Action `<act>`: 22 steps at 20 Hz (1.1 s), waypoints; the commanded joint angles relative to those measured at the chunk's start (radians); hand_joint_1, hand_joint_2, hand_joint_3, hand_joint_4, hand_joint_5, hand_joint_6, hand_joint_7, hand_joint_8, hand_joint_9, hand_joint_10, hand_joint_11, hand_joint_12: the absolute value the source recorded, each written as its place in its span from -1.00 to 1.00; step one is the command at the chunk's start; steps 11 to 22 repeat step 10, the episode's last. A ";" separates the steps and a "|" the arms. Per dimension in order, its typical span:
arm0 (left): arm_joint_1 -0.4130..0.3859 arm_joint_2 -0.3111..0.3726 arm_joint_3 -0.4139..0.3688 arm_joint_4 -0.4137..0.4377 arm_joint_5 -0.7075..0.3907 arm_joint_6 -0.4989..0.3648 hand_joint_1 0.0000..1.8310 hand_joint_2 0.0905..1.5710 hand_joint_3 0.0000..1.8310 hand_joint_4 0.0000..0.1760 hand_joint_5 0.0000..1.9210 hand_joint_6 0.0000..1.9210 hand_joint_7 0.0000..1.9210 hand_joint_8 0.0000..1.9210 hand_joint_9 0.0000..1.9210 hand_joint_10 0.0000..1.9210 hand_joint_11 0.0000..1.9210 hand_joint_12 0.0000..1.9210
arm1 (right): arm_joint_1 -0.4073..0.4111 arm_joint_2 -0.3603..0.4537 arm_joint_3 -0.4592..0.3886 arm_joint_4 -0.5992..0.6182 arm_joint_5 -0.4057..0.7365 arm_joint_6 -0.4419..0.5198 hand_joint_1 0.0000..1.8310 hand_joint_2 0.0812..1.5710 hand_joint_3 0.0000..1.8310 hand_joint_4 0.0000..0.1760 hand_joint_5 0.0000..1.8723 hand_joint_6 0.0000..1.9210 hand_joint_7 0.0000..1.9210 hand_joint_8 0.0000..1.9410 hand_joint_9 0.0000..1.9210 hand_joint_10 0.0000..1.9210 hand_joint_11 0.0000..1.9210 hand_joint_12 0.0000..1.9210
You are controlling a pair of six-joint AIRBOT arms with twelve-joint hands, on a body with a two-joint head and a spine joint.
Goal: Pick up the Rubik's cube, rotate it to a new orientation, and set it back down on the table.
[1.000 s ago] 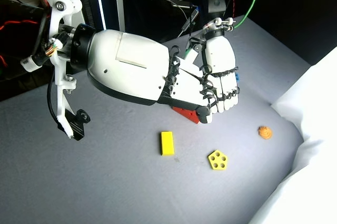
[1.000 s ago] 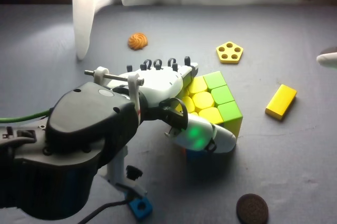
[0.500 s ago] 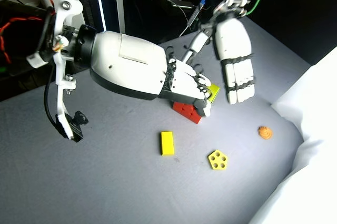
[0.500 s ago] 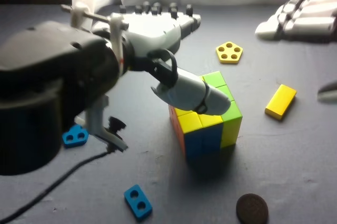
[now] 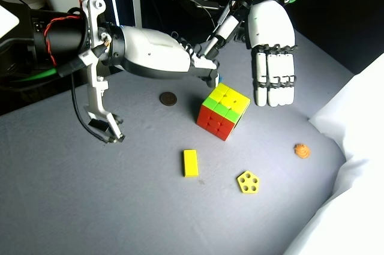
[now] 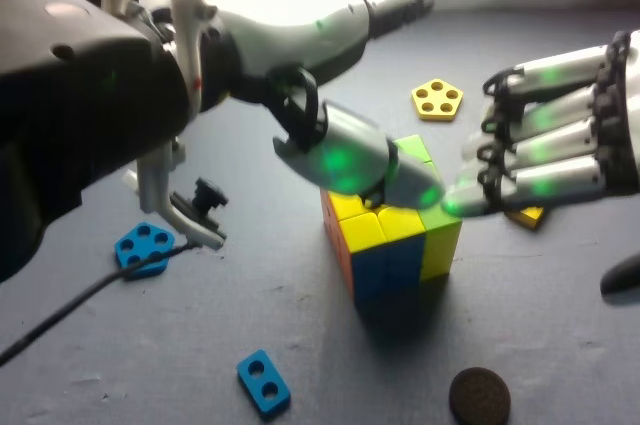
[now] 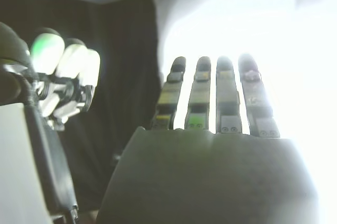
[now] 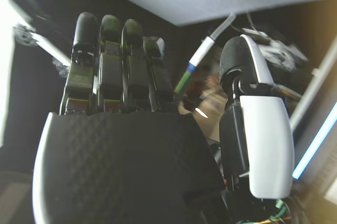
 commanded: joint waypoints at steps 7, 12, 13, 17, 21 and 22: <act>-0.048 0.012 -0.007 0.031 -0.007 -0.006 -0.42 0.24 -1.00 -1.00 -0.89 0.79 -0.98 0.89 -0.92 0.97 -0.92 1.00 | -0.001 0.008 -0.002 -0.023 -0.037 0.039 -0.31 0.49 -1.00 -1.00 -0.86 0.66 -0.74 0.74 -0.81 0.85 -0.99 1.00; -0.041 0.018 -0.006 0.034 -0.005 -0.005 -0.40 0.23 -1.00 -1.00 -0.91 0.80 -0.95 0.86 -0.89 0.92 -0.90 1.00 | -0.014 0.023 0.038 0.021 -0.029 0.098 -0.32 0.49 -1.00 -1.00 -0.88 0.68 -0.76 0.74 -0.85 0.87 -0.99 1.00; -0.041 0.018 -0.006 0.034 -0.005 -0.005 -0.40 0.23 -1.00 -1.00 -0.91 0.80 -0.95 0.86 -0.89 0.92 -0.90 1.00 | -0.014 0.023 0.038 0.021 -0.029 0.098 -0.32 0.49 -1.00 -1.00 -0.88 0.68 -0.76 0.74 -0.85 0.87 -0.99 1.00; -0.041 0.018 -0.006 0.034 -0.005 -0.005 -0.40 0.23 -1.00 -1.00 -0.91 0.80 -0.95 0.86 -0.89 0.92 -0.90 1.00 | -0.014 0.023 0.038 0.021 -0.029 0.098 -0.32 0.49 -1.00 -1.00 -0.88 0.68 -0.76 0.74 -0.85 0.87 -0.99 1.00; -0.041 0.018 -0.006 0.034 -0.005 -0.005 -0.40 0.23 -1.00 -1.00 -0.91 0.80 -0.95 0.86 -0.89 0.92 -0.90 1.00 | -0.014 0.023 0.038 0.021 -0.029 0.098 -0.32 0.49 -1.00 -1.00 -0.88 0.68 -0.76 0.74 -0.85 0.87 -0.99 1.00; -0.041 0.018 -0.006 0.034 -0.005 -0.005 -0.40 0.23 -1.00 -1.00 -0.91 0.80 -0.95 0.86 -0.89 0.92 -0.90 1.00 | -0.014 0.023 0.038 0.021 -0.029 0.098 -0.32 0.49 -1.00 -1.00 -0.88 0.68 -0.76 0.74 -0.85 0.87 -0.99 1.00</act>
